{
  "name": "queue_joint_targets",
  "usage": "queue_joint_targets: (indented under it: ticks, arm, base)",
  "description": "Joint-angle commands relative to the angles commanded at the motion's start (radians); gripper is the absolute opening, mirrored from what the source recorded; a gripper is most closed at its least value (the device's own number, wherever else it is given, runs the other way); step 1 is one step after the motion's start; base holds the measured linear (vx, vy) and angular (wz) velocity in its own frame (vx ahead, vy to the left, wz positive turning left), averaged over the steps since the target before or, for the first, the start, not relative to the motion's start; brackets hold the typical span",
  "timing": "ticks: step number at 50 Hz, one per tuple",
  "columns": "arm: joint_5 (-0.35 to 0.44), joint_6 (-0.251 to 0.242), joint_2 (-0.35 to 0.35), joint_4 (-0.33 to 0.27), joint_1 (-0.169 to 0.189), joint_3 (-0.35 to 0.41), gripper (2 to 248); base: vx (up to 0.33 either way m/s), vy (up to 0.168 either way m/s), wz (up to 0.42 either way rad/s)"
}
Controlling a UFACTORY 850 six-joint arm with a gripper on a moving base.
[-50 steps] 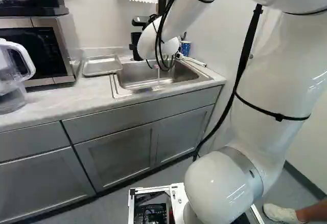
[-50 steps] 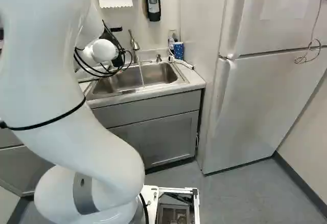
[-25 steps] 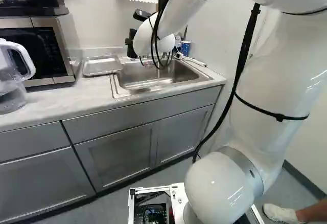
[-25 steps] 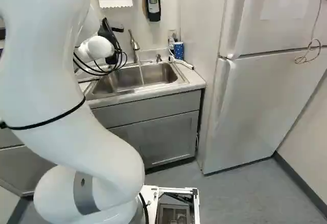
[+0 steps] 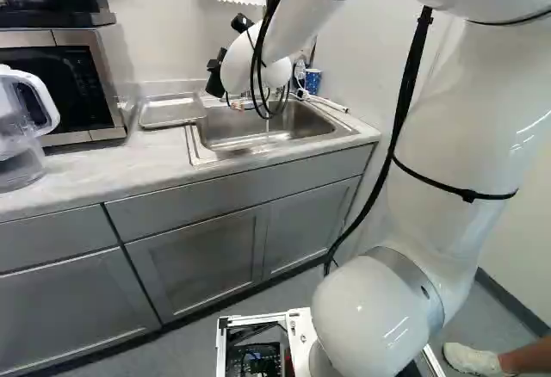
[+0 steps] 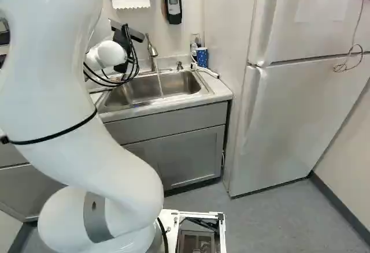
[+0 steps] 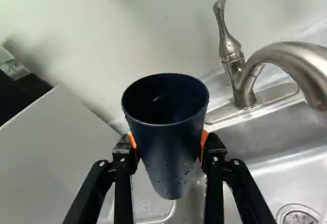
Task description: Rinse the cup and place it in the tray
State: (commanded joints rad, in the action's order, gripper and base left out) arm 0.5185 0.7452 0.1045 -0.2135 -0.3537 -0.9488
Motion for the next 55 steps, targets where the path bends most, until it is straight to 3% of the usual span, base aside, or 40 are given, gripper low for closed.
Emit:
queue_joint_targets:
  ticks: [55]
  arm:
    - [0.0, 0.579, 0.003, 0.0, -0.004, -0.003, 125]
  base:
    - [0.0, 0.0, 0.0]
